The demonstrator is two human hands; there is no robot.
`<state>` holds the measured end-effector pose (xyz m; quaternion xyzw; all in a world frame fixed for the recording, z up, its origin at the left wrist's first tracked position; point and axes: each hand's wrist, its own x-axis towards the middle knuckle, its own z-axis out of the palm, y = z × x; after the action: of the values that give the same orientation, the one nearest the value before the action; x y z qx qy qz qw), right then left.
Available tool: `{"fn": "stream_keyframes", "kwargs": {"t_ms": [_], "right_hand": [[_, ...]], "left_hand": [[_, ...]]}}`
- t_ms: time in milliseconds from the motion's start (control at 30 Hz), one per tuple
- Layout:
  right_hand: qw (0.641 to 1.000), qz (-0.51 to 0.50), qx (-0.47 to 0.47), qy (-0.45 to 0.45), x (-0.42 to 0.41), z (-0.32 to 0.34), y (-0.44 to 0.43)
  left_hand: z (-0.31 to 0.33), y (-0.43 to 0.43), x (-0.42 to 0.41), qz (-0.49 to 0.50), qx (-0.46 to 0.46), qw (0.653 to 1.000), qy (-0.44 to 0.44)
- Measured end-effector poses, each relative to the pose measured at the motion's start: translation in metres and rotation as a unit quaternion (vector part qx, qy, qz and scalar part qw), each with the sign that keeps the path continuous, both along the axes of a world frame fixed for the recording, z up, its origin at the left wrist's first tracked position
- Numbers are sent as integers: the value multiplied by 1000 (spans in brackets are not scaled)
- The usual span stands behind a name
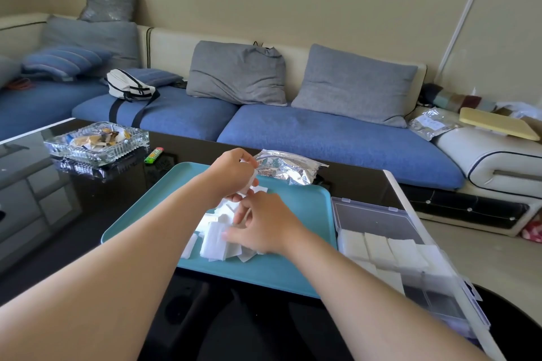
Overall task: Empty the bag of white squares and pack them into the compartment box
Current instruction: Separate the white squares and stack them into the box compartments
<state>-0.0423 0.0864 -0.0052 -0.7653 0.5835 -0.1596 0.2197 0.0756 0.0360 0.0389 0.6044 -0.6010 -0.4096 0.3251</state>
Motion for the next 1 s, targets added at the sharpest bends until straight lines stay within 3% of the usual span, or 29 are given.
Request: {"fn": "stream_keyframes", "kwargs": {"t_ms": [167,333,533,667,833,1000], "right_hand": [[999,15,-43,27,21,-11,4],[999,5,-22,39,22,-14,-2],[998,-17,48,-44,-1,3,-11],[974,-6,124,-188,-28,16,-10],[954,-68,85,-280,-56,26,-18],[948,-100,62,-294,-68,34,-17]], "left_hand": [[-2,-1,6,18,-11,999,-37],[-6,-5,12,17,-6,1000,-25],[-7,-4,13,-27,19,999,-38],[-7,-5,7,-41,46,998,27],[-5,-2,1,-78,118,981,134],[-7,-1,-7,-96,135,973,159]]}}
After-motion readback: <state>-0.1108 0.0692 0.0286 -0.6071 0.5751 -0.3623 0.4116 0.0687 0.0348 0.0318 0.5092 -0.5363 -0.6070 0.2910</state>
